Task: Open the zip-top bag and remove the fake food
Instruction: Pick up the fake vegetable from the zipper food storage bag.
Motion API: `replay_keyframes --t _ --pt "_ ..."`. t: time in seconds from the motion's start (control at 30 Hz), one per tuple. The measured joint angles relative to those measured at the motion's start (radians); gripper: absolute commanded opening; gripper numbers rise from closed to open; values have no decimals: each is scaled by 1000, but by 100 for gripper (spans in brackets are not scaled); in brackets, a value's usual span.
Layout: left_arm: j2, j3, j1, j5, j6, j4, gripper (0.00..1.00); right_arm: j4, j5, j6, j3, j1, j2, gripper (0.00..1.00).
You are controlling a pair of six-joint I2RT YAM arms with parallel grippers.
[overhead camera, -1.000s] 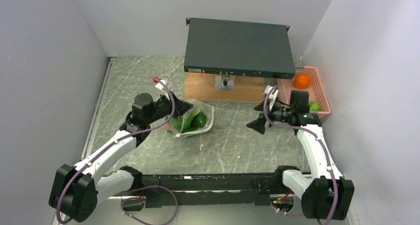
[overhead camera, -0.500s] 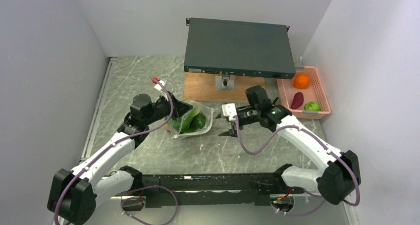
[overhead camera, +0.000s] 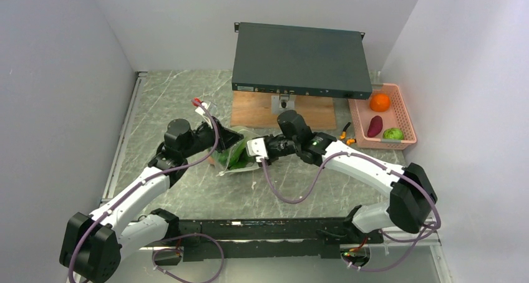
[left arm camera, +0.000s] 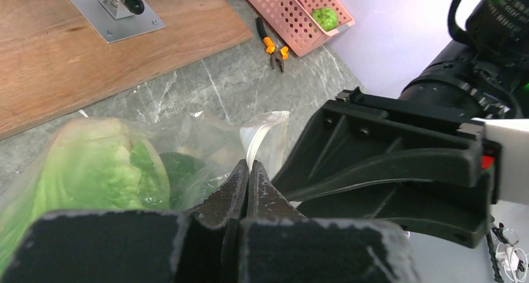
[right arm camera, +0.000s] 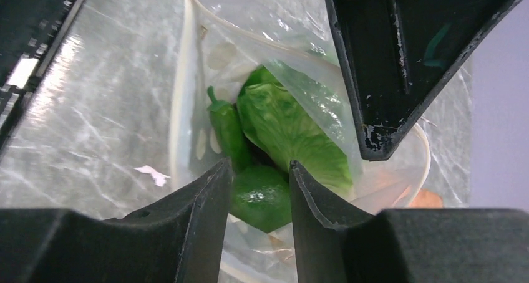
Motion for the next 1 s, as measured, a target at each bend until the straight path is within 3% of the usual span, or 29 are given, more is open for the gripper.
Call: replay_keyframes --t 0.33,0.6,0.83,1.0 --pt "0 0 0 31 -6 21 0 116 146 -109 -10 76 65 45" --pt "-3 -4 1 42 -32 64 0 140 195 -214 -10 123 113 62" --pt "-3 -11 1 59 -53 96 0 150 225 -289 -22 146 137 67" --pt "-2 -15 1 74 -74 120 0 180 240 -332 -50 172 148 77"
